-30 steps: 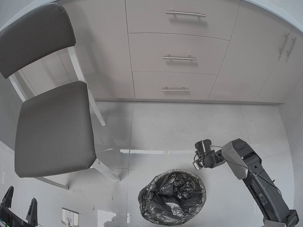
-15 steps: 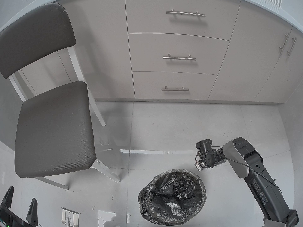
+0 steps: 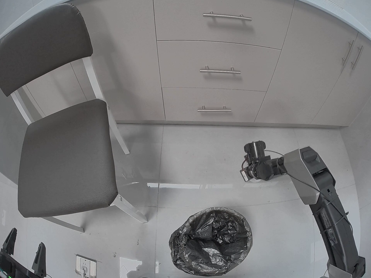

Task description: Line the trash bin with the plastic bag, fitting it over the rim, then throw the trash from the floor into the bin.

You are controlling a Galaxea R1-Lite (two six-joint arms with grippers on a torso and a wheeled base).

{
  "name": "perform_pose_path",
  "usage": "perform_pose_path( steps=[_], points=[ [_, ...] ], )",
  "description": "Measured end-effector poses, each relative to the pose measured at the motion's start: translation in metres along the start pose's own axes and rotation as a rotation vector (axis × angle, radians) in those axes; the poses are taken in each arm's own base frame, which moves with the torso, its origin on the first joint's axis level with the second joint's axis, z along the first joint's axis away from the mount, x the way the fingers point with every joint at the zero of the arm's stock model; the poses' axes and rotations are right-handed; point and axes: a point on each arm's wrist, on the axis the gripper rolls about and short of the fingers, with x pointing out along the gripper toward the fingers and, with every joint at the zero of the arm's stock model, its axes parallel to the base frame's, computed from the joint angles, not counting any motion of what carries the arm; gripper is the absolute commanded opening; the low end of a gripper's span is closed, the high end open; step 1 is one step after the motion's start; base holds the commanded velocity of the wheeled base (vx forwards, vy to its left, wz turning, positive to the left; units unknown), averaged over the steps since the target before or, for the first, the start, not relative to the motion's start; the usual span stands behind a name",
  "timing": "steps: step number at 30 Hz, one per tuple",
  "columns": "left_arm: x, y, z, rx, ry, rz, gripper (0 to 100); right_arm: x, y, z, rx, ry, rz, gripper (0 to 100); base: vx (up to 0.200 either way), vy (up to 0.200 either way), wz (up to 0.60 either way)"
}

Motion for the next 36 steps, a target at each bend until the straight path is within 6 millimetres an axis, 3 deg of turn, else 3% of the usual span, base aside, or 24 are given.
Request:
perform_pose_path(
  steps=[6, 10, 17, 21, 25, 28, 36],
  points=[
    [0.0, 0.0, 0.0, 0.0, -0.001, 0.0, 100, -0.061, -0.026, 0.06, 0.011, -0.087, -0.009, 0, 0.0, 0.0, 0.0],
    [0.0, 0.0, 0.0, 0.0, 0.0, 0.0, 100, -0.113, -0.029, 0.088, -0.037, -0.066, 0.034, 0, 0.0, 0.0, 0.0],
    [0.0, 0.0, 0.0, 0.0, -0.001, 0.0, 100, -0.219, -0.005, 0.116, -0.183, -0.023, 0.154, 0, 0.0, 0.0, 0.0],
    [0.0, 0.0, 0.0, 0.0, -0.001, 0.0, 100, -0.264, 0.012, 0.117, -0.23, 0.009, 0.213, 0, 0.0, 0.0, 0.0],
    [0.0, 0.0, 0.0, 0.0, -0.001, 0.0, 100, -0.291, 0.031, 0.112, -0.208, 0.062, 0.28, 0, 0.0, 0.0, 0.0],
    [0.0, 0.0, 0.0, 0.0, 0.0, 0.0, 100, -0.299, 0.046, 0.103, -0.189, 0.125, 0.338, 0, 0.0, 0.0, 0.0],
    [0.0, 0.0, 0.0, 0.0, 0.0, 0.0, 100, -0.296, 0.077, 0.087, -0.125, 0.25, 0.478, 0, 0.0, 0.0, 0.0]
  ],
)
